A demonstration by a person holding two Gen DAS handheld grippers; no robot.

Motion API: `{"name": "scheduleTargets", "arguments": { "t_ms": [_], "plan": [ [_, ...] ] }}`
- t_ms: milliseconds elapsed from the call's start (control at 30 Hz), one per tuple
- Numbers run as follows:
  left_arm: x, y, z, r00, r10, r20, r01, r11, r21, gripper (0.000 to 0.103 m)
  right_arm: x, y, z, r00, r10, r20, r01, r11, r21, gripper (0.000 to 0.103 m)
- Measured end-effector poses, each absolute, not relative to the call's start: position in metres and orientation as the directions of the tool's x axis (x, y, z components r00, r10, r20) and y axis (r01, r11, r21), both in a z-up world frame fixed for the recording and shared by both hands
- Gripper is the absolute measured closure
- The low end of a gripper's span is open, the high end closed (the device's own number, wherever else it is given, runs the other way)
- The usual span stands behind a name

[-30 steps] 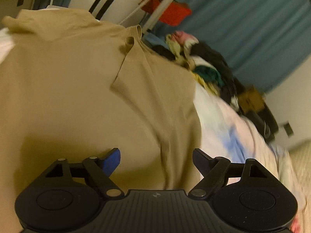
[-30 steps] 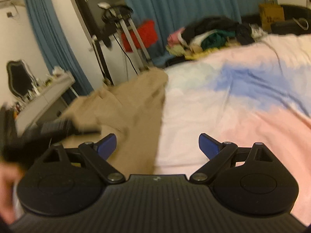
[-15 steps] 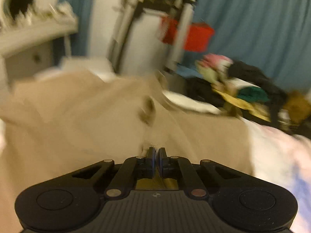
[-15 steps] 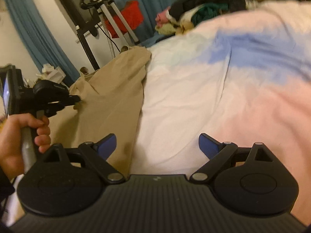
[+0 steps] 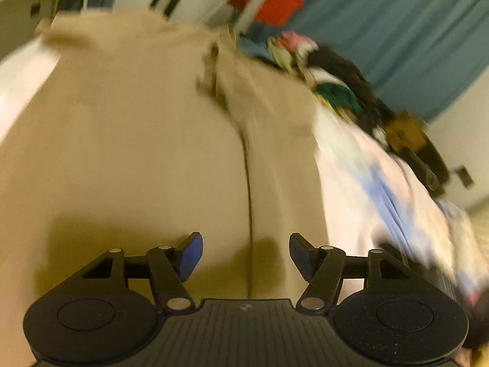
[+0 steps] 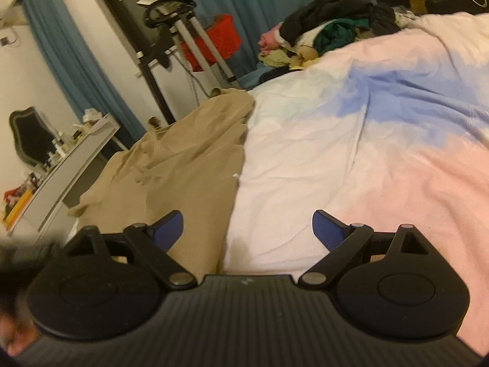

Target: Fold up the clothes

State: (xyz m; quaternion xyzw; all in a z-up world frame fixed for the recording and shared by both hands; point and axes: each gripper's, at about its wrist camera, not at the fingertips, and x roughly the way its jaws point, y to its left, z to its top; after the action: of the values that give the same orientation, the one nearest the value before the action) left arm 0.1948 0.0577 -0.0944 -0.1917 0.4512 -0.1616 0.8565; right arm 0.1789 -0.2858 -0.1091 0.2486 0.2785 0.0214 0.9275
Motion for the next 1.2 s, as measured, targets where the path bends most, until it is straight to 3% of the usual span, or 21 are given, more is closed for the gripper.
{"name": "scheduleTargets", "arguments": {
  "t_ms": [200, 367, 433, 467, 533, 567, 600, 800, 867, 933, 1000, 1033, 1067, 1100, 1200],
  "plan": [
    [0.09, 0.073, -0.112, 0.471, -0.433, -0.768, 0.119, 0.894, -0.431, 0.037, 0.15, -0.269, -0.091, 0.85, 0.185, -0.493, 0.046, 0.906, 0.42, 0.01],
    [0.059, 0.074, -0.12, 0.44, -0.437, -0.784, 0.148, 0.897, -0.417, 0.04, 0.114, -0.262, -0.071, 0.864, 0.163, -0.477, 0.048, 0.915, 0.399, 0.01],
    [0.054, 0.067, -0.122, 0.441, -0.414, -0.796, 0.186, 0.91, -0.37, 0.046, 0.103, -0.259, -0.065, 0.868, 0.149, -0.473, 0.051, 0.922, 0.384, 0.01],
    [0.051, 0.063, -0.121, 0.451, -0.401, -0.798, 0.208, 0.916, -0.343, 0.053, 0.098, -0.257, -0.064, 0.87, 0.143, -0.473, 0.055, 0.923, 0.38, 0.01],
    [0.046, 0.059, -0.12, 0.456, -0.406, -0.792, 0.24, 0.913, -0.331, 0.074, 0.09, -0.254, -0.06, 0.872, 0.129, -0.473, 0.064, 0.926, 0.372, 0.01],
    [0.044, 0.058, -0.119, 0.454, -0.416, -0.788, 0.25, 0.908, -0.336, 0.095, 0.086, -0.252, -0.059, 0.871, 0.131, -0.473, 0.063, 0.926, 0.373, 0.01],
    [0.041, 0.056, -0.117, 0.455, -0.42, -0.785, 0.257, 0.906, -0.336, 0.099, 0.082, -0.25, -0.058, 0.871, 0.134, -0.474, 0.061, 0.925, 0.374, 0.01],
    [0.018, 0.048, -0.113, 0.532, -0.321, -0.784, 0.259, 0.943, -0.21, 0.099, 0.069, -0.234, -0.056, 0.874, 0.14, -0.466, 0.024, 0.944, 0.329, 0.01],
    [0.015, 0.048, -0.113, 0.544, -0.318, -0.777, 0.26, 0.944, -0.204, 0.097, 0.067, -0.229, -0.053, 0.879, 0.148, -0.453, 0.009, 0.945, 0.328, 0.01],
    [0.01, 0.049, -0.106, 0.562, -0.319, -0.763, 0.27, 0.943, -0.195, 0.084, 0.065, -0.225, -0.05, 0.884, 0.146, -0.444, 0.005, 0.947, 0.322, 0.01],
    [0.007, 0.046, -0.097, 0.599, -0.322, -0.733, 0.291, 0.941, -0.175, 0.049, 0.063, -0.222, -0.047, 0.889, 0.143, -0.434, 0.002, 0.949, 0.316, 0.01],
    [0.009, 0.038, -0.094, 0.623, -0.31, -0.718, 0.294, 0.944, -0.153, 0.04, 0.061, -0.222, -0.045, 0.892, 0.144, -0.428, -0.001, 0.949, 0.317, 0.01],
    [0.008, 0.034, -0.086, 0.651, -0.293, -0.7, 0.294, 0.948, -0.122, 0.024, 0.06, -0.223, -0.044, 0.897, 0.14, -0.419, 0.0, 0.949, 0.317, 0.01],
    [0.007, 0.03, -0.078, 0.678, -0.275, -0.681, 0.294, 0.951, -0.092, 0.016, 0.058, -0.223, -0.042, 0.902, 0.137, -0.41, 0.0, 0.949, 0.317, 0.01],
    [0.015, 0.025, -0.051, 0.737, -0.265, -0.622, 0.304, 0.952, -0.045, 0.012, 0.053, -0.228, -0.037, 0.918, 0.119, -0.379, 0.013, 0.945, 0.327, 0.01]
  ]
}}
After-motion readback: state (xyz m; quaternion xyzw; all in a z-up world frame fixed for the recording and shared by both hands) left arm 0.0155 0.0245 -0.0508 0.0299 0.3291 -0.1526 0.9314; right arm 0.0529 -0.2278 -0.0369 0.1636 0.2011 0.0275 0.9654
